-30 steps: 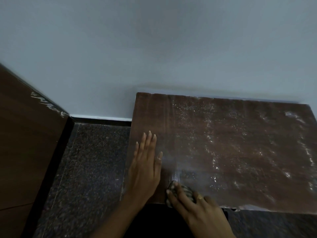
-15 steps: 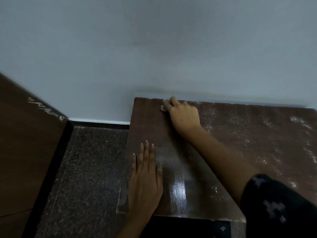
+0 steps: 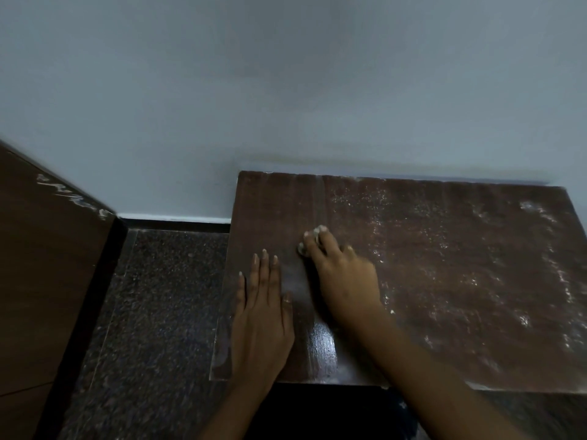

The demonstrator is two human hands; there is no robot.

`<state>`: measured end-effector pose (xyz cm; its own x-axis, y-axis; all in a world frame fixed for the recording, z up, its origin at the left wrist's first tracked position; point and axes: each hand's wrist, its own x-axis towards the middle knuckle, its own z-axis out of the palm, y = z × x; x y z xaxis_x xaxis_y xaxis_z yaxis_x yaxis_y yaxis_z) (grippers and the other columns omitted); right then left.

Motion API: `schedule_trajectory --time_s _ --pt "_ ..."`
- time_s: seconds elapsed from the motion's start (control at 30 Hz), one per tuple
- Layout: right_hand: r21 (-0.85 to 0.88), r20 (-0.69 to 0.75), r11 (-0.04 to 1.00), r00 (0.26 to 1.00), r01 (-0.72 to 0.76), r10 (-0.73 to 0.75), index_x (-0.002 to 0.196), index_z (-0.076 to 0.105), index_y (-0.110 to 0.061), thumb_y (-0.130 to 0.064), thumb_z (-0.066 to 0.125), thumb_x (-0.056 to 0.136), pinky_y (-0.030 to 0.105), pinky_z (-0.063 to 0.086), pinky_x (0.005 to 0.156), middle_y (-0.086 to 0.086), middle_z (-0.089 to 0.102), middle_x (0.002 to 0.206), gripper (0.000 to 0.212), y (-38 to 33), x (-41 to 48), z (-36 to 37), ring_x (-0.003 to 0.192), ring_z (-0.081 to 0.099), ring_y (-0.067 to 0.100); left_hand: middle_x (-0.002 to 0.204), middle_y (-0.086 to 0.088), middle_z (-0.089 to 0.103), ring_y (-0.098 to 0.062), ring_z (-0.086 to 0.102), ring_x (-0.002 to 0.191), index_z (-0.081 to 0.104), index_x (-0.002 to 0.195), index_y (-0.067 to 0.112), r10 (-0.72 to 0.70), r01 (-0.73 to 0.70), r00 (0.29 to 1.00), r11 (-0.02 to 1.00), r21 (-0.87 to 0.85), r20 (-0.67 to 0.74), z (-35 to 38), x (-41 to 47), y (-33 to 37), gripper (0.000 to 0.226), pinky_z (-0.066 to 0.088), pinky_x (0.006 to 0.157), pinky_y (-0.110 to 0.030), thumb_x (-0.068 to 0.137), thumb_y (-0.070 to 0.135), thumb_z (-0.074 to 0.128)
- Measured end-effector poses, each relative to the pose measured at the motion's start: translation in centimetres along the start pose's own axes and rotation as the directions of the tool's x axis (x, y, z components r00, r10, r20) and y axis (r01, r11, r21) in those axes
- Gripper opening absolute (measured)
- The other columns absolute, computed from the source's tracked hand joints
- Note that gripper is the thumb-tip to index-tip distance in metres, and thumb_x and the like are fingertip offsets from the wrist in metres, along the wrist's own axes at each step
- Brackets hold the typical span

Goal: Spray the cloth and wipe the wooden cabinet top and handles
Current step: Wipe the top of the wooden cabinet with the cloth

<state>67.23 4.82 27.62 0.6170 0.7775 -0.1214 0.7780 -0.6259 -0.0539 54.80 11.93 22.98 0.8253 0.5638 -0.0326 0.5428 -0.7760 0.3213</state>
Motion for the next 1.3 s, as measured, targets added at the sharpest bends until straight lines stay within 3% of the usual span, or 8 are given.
schedule_trajectory --time_s 0.13,0.33,0.43,0.57,0.67,0.8,0.97,1.3 --pt "-0.065 -0.05 0.997 0.997 0.052 -0.055 0.12 0.063 -0.022 -0.023 0.079 0.061 0.023 0.048 0.043 0.006 0.065 0.123 0.062 -1.3 -6.2 0.1 0.064 0.067 0.019 0.157 -0.012 0.02 -0.022 0.009 0.146 0.024 0.147 0.005 0.015 -0.016 1.0 1.0 -0.014 -0.019 0.0 0.0 0.1 0.057 0.007 0.118 -0.04 0.096 0.03 0.021" --pt "-0.041 -0.188 0.989 0.971 0.145 -0.15 0.096 0.076 -0.026 -0.009 0.037 0.085 0.018 0.049 0.045 0.0 0.075 0.102 0.044 -1.7 -13.1 1.1 0.053 0.067 0.015 0.156 -0.012 0.024 -0.02 0.011 0.147 0.028 0.146 0.004 0.076 -0.081 0.996 0.993 -0.088 -0.055 -0.2 -0.3 0.2 0.055 0.004 0.12 -0.036 0.097 0.029 0.027" --pt "-0.039 -0.206 0.986 0.964 0.16 -0.165 0.096 0.075 -0.03 -0.013 0.021 0.098 0.017 0.051 0.047 -0.004 0.074 0.104 0.057 -0.8 -15.3 1.3 0.057 0.068 0.012 0.155 -0.013 0.026 -0.022 0.015 0.146 0.029 0.145 0.004 0.138 -0.14 0.99 0.989 -0.05 -0.033 -0.2 -0.6 0.3 0.055 0.005 0.119 -0.036 0.097 0.029 0.028" --pt "-0.045 -0.223 0.98 0.954 0.196 -0.201 0.099 0.074 -0.031 -0.015 0.025 0.097 0.02 0.055 0.052 -0.005 0.073 0.107 0.052 0.8 -15.1 1.3 0.063 0.071 0.015 0.155 -0.012 0.025 -0.022 0.014 0.146 0.027 0.146 0.004 0.124 -0.124 0.992 0.992 -0.017 -0.002 0.0 -0.4 0.3 0.057 0.005 0.119 -0.037 0.096 0.032 0.027" --pt "-0.053 -0.214 0.977 0.954 0.205 -0.211 0.101 0.074 -0.028 -0.019 0.051 0.078 0.02 0.052 0.048 -0.002 0.073 0.107 0.034 1.2 -12.6 0.8 0.061 0.069 0.018 0.154 -0.014 0.026 -0.024 0.016 0.145 0.028 0.145 0.002 0.107 -0.107 0.994 0.994 -0.004 0.004 -0.1 -0.2 0.3 0.058 0.004 0.118 -0.037 0.095 0.032 0.027" --pt "-0.042 -0.027 0.998 0.998 0.049 -0.05 0.111 0.069 -0.026 -0.028 0.083 0.061 0.021 0.047 0.043 -0.001 0.069 0.117 0.052 1.3 -7.1 -0.1 0.062 0.067 0.017 0.154 -0.014 0.026 -0.026 0.017 0.144 0.026 0.145 0.001 0.102 -0.102 0.995 0.994 -0.039 0.002 -0.1 -0.1 0.3 0.059 0.006 0.117 -0.036 0.094 0.031 0.029" --pt "-0.009 -0.03 1.0 1.0 0.0 0.0 0.141 0.032 -0.024 -0.023 0.049 0.094 0.031 0.05 0.064 0.003 0.035 0.149 0.05 2.0 0.9 -0.3 0.102 0.06 0.028 0.154 -0.012 0.028 -0.022 0.02 0.144 0.03 0.145 0.003 0.099 -0.098 0.995 0.994 -0.048 0.008 0.0 0.1 0.3 0.058 0.009 0.117 -0.036 0.094 0.031 0.031" --pt "-0.075 -0.078 0.995 0.996 -0.059 0.053 0.135 0.04 -0.013 -0.013 0.038 0.097 0.033 0.035 0.058 0.013 0.048 0.13 0.038 5.4 11.0 -2.4 0.098 0.059 0.035 0.156 -0.01 0.024 -0.02 0.016 0.146 0.027 0.146 0.005 0.084 -0.083 0.996 0.996 -0.033 0.024 0.3 0.1 0.2 0.057 0.012 0.118 -0.038 0.097 0.034 0.029"
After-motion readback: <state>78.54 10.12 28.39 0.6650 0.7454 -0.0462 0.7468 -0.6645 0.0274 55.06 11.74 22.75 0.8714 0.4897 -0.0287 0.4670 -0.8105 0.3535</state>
